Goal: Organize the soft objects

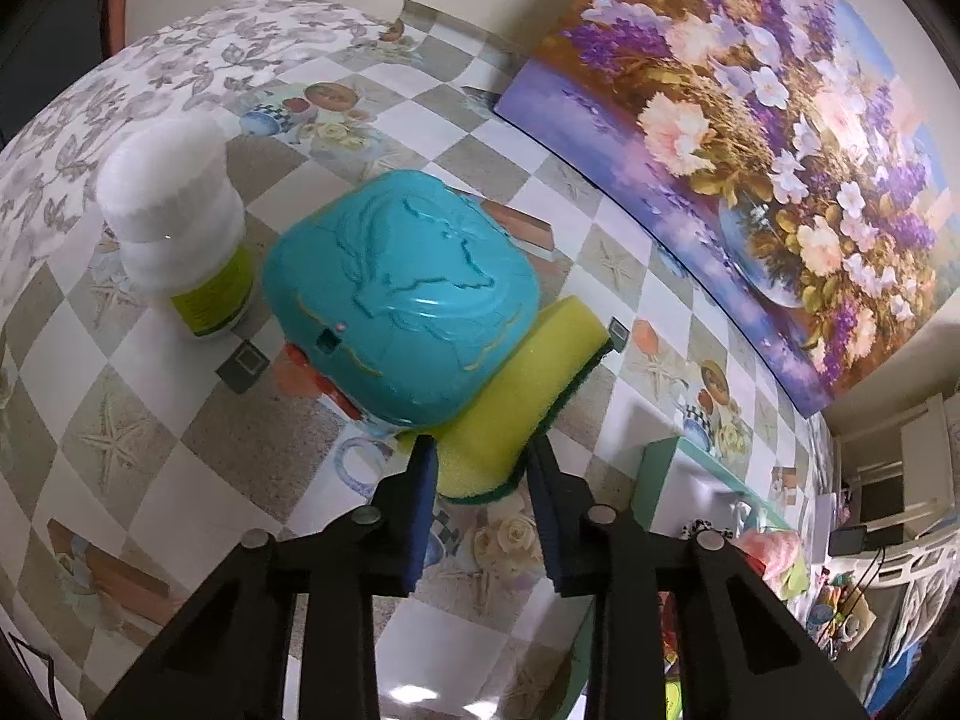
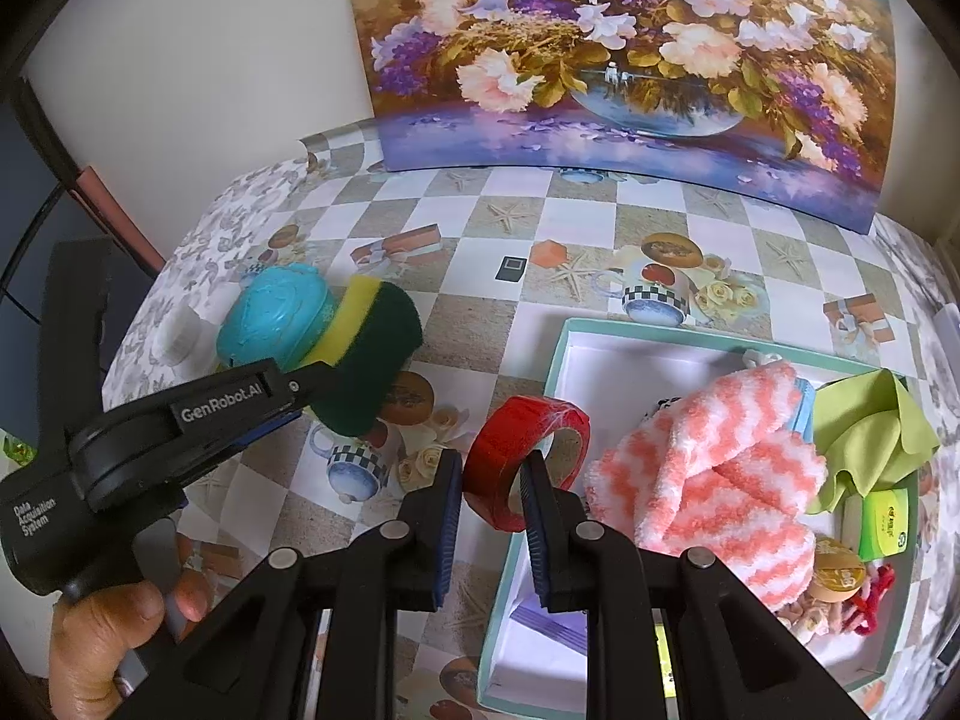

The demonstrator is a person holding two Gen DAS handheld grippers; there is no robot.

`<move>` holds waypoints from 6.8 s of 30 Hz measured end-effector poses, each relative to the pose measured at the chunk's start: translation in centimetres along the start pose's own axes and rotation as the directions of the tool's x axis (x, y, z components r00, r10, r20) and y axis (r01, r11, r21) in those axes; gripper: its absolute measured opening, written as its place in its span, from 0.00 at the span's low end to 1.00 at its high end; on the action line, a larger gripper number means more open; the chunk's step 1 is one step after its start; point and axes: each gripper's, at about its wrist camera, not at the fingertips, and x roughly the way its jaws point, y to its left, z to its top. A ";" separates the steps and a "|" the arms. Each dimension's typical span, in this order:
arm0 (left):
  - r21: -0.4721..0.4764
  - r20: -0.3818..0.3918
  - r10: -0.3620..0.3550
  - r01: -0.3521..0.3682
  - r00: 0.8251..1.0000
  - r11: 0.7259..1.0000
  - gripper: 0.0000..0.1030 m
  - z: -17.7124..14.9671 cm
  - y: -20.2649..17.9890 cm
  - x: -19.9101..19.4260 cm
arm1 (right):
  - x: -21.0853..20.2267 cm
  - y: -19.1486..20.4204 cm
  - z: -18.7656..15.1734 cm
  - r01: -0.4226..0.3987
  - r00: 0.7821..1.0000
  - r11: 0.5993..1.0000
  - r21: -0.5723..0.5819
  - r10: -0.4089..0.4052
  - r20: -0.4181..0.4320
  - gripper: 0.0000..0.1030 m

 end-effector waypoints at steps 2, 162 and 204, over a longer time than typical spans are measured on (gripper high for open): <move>0.006 0.001 -0.007 0.007 1.000 1.000 0.28 -0.1 -0.1 -0.1 | 0.0 0.0 0.0 0.000 1.000 1.000 0.000 0.000 0.001 0.21; 0.457 0.241 0.268 -0.353 0.933 0.817 0.98 -9.7 -9.8 -5.4 | -5.7 -11.4 -8.5 0.306 0.952 0.939 0.158 -0.302 -0.050 1.00; 0.449 0.189 0.331 -0.382 0.924 0.808 0.98 -12.9 -3.4 -8.7 | -6.1 -6.9 -11.8 0.282 0.959 0.955 0.094 -0.280 -0.029 1.00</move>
